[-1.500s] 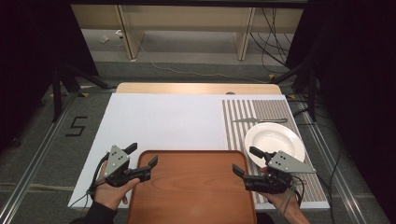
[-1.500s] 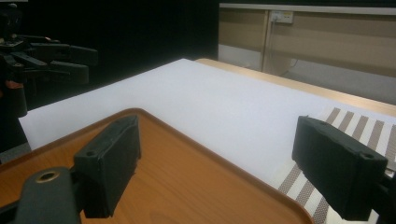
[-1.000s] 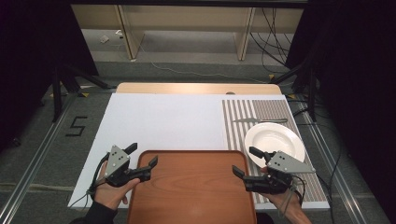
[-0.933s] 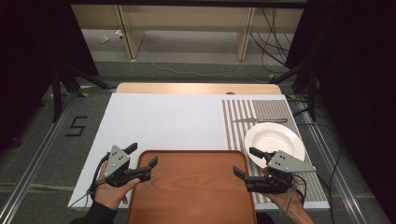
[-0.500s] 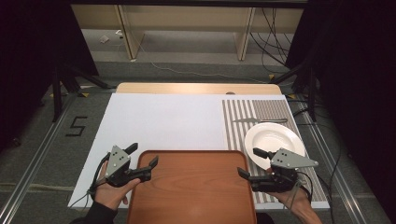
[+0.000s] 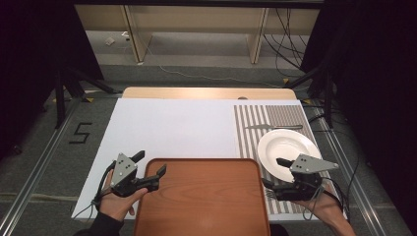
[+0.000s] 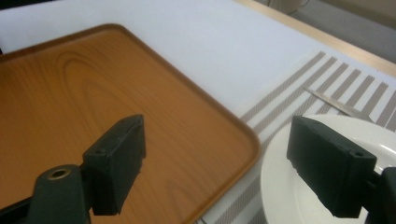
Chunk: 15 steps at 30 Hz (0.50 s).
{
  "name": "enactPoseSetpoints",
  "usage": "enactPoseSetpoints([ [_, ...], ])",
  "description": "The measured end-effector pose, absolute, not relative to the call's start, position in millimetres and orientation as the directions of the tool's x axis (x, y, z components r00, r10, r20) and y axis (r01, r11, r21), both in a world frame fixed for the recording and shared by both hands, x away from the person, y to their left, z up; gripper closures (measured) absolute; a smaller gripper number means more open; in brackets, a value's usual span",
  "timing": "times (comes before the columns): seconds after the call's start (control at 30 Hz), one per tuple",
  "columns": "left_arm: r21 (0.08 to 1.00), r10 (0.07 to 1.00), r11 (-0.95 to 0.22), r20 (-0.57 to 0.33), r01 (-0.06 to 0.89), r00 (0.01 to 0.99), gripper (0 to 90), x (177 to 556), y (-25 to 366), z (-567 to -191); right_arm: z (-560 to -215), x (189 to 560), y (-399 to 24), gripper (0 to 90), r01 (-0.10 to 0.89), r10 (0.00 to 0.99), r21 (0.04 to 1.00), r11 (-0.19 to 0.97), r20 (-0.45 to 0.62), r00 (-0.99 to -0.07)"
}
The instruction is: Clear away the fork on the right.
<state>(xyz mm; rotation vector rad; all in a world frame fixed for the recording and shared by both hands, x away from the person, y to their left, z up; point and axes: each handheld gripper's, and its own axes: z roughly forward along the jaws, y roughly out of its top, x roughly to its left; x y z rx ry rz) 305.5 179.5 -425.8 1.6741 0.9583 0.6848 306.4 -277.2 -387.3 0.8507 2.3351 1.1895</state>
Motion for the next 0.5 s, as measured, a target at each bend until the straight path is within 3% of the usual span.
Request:
enactPoseSetpoints([
  [0.5, 0.954, 0.857, -0.14, -0.017, 0.264, 0.515, 16.4, 305.7, 179.1, -426.2, -404.9, 308.4, -306.3, 21.3, 0.473, 0.662, 0.652, 0.593, -0.061, -0.747],
])
